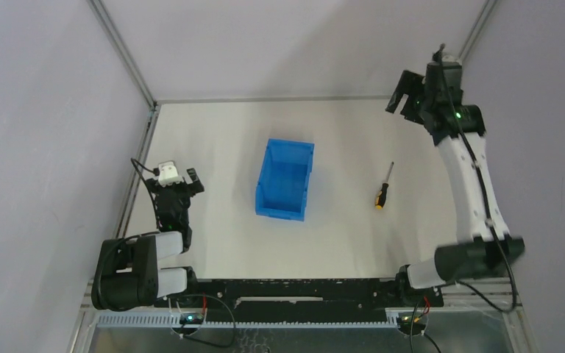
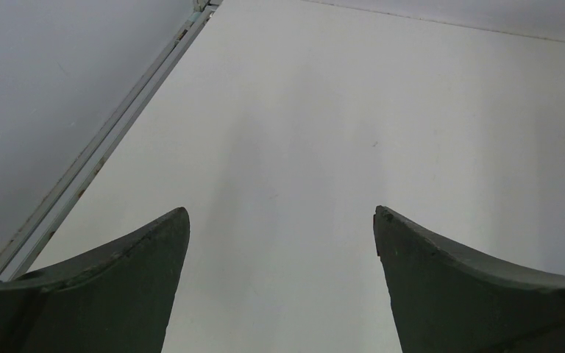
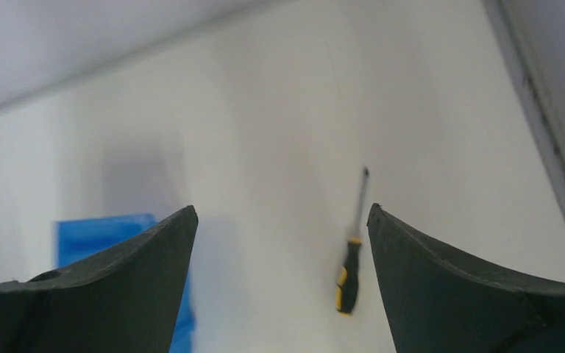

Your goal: Put the screwdriver in the bin

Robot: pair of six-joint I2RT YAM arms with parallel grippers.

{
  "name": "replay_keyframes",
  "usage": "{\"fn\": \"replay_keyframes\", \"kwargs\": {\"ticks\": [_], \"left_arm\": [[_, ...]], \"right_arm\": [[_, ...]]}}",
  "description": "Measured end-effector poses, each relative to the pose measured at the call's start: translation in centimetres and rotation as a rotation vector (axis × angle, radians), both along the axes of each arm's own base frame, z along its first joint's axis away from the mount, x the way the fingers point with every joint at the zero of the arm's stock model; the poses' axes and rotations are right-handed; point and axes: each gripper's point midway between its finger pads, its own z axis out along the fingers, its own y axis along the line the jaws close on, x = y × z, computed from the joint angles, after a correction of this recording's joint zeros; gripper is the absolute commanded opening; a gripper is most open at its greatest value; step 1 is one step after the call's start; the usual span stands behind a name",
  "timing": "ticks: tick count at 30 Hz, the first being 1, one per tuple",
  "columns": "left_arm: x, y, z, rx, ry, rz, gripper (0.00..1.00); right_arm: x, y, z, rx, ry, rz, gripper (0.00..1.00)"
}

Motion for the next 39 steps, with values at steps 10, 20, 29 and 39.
{"fn": "replay_keyframes", "kwargs": {"ticks": [10,20,29,39], "left_arm": [[0.0,0.0,0.0,0.0,0.0,0.0,1.0],[0.0,0.0,0.0,0.0,0.0,0.0,1.0],[0.0,0.0,0.0,0.0,0.0,0.0,1.0],[0.0,0.0,0.0,0.0,0.0,0.0,1.0]], "right_arm": [[-1.6,-1.9,-27.2,0.074,0.787,-0.009,0.75],[-4.9,-1.0,-34.4,0.067,0.967,0.008,0.17],[-4.2,-1.5,-32.0,0.024,0.97,0.002,0.0],[-3.1,-2.7,-19.0,-0.051,0.802,-0.035,0.0]]}}
